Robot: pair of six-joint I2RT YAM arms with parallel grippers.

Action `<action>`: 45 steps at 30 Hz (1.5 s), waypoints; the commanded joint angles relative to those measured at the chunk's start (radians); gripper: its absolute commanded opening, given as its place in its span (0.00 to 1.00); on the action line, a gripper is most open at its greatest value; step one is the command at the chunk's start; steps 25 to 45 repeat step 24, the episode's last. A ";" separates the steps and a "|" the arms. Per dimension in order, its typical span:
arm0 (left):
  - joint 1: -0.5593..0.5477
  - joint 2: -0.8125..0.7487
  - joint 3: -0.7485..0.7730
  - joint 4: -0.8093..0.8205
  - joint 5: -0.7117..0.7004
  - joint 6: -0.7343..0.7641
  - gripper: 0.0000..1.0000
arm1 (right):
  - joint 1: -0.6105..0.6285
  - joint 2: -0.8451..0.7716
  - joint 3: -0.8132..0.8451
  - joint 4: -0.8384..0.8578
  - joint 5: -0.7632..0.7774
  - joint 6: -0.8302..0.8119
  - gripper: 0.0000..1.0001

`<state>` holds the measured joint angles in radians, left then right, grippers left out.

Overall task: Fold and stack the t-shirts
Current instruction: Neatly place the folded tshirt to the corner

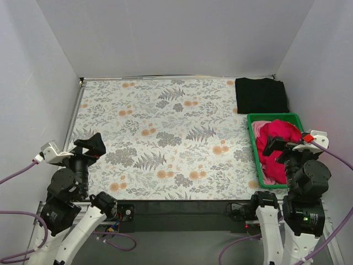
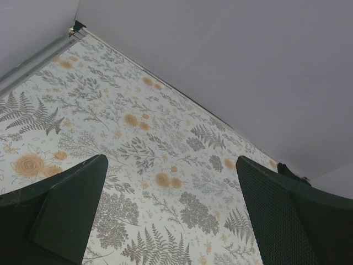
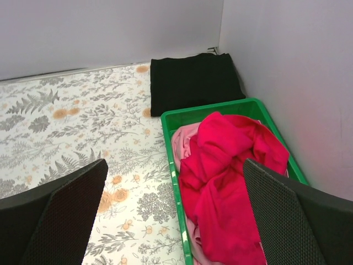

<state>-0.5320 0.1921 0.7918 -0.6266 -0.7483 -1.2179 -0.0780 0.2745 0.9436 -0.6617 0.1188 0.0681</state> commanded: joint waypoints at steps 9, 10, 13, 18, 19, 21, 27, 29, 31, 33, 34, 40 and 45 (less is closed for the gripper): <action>0.004 0.009 -0.034 -0.004 0.056 -0.012 0.96 | 0.119 -0.037 0.004 -0.009 -0.016 -0.063 0.98; 0.006 0.015 -0.029 -0.018 0.059 -0.020 0.96 | 0.135 -0.041 0.004 -0.010 0.002 -0.063 0.98; 0.004 0.027 -0.022 -0.036 0.067 -0.043 0.96 | 0.158 -0.061 -0.002 -0.012 0.005 -0.090 0.98; 0.004 0.029 -0.048 -0.027 0.107 -0.066 0.96 | 0.191 -0.073 -0.017 -0.012 -0.005 -0.082 0.98; 0.004 0.030 -0.046 -0.024 0.112 -0.072 0.97 | 0.198 -0.074 -0.017 -0.012 -0.001 -0.082 0.98; 0.006 0.036 -0.045 -0.024 0.118 -0.078 0.96 | 0.202 -0.072 -0.016 -0.009 -0.001 -0.082 0.98; 0.004 0.052 -0.040 -0.024 0.118 -0.075 0.97 | 0.218 -0.067 -0.011 -0.010 0.007 -0.082 0.98; 0.004 0.052 -0.040 -0.024 0.118 -0.075 0.97 | 0.218 -0.067 -0.011 -0.010 0.007 -0.082 0.98; 0.004 0.052 -0.040 -0.024 0.118 -0.075 0.97 | 0.218 -0.067 -0.011 -0.010 0.007 -0.082 0.98; 0.004 0.052 -0.040 -0.024 0.118 -0.075 0.97 | 0.218 -0.067 -0.011 -0.010 0.007 -0.082 0.98; 0.004 0.052 -0.040 -0.024 0.118 -0.075 0.97 | 0.218 -0.067 -0.011 -0.010 0.007 -0.082 0.98; 0.004 0.052 -0.040 -0.024 0.118 -0.075 0.97 | 0.218 -0.067 -0.011 -0.010 0.007 -0.082 0.98; 0.004 0.052 -0.040 -0.024 0.118 -0.075 0.97 | 0.218 -0.067 -0.011 -0.010 0.007 -0.082 0.98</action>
